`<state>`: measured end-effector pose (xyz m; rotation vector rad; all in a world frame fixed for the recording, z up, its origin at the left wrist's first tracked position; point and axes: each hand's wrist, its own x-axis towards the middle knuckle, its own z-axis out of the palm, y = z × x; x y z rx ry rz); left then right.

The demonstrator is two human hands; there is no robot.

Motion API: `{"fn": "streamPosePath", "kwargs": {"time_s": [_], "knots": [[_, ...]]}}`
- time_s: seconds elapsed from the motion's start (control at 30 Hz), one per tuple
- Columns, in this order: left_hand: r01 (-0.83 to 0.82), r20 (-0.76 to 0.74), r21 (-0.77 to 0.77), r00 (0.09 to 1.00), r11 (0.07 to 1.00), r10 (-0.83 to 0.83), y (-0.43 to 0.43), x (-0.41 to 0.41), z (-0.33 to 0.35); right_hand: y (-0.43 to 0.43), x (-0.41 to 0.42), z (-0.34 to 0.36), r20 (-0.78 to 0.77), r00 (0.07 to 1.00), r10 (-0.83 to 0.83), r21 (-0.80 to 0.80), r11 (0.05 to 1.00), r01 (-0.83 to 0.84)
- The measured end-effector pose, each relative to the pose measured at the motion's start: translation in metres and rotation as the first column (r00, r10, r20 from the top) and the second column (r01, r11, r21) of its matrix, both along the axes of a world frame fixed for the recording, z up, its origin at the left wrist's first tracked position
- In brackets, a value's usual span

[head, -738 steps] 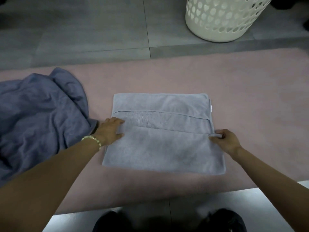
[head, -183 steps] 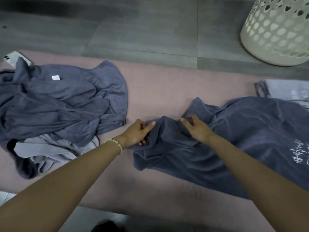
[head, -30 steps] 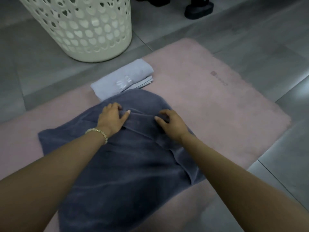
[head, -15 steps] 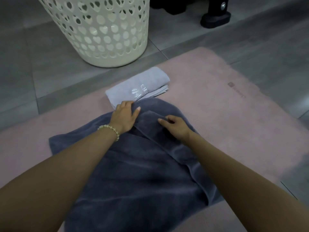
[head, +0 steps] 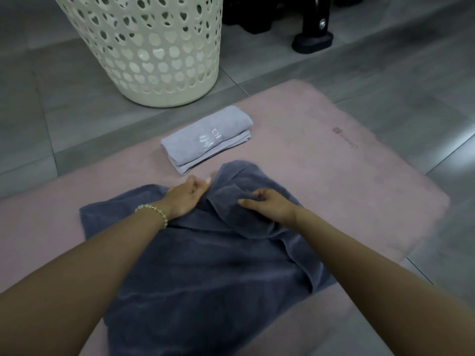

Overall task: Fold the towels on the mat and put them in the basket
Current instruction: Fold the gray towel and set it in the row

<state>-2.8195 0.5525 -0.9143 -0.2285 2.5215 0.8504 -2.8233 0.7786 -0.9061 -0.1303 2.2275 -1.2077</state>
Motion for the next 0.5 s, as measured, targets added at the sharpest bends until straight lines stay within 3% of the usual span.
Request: {"fn": "streamPosePath", "kwargs": {"time_s": [0.17, 0.27, 0.33, 0.5], "knots": [[-0.157, 0.145, 0.337, 0.983, 0.928, 0.114, 0.012, 0.033, 0.003, -0.003, 0.022, 0.002, 0.248, 0.968, -0.038, -0.116, 0.991, 0.069], [-0.304, 0.336, 0.476, 0.93, 0.825, 0.15, 0.015, 0.059, 0.008, -0.007, 0.042, 0.0, 0.182, 0.983, -0.019, -0.218, 0.974, 0.059], [-0.416, 0.457, 0.603, 0.879, 0.68, 0.133, 0.02, 0.077, 0.011, -0.009, 0.059, 0.004, 0.174, 0.984, -0.025, -0.232, 0.97, 0.066], [-0.553, 0.577, 0.647, 0.805, 0.526, 0.137, 0.032, 0.119, 0.015, -0.003, 0.096, 0.016, 0.141, 0.968, 0.21, -0.11, 0.975, -0.195]]}}
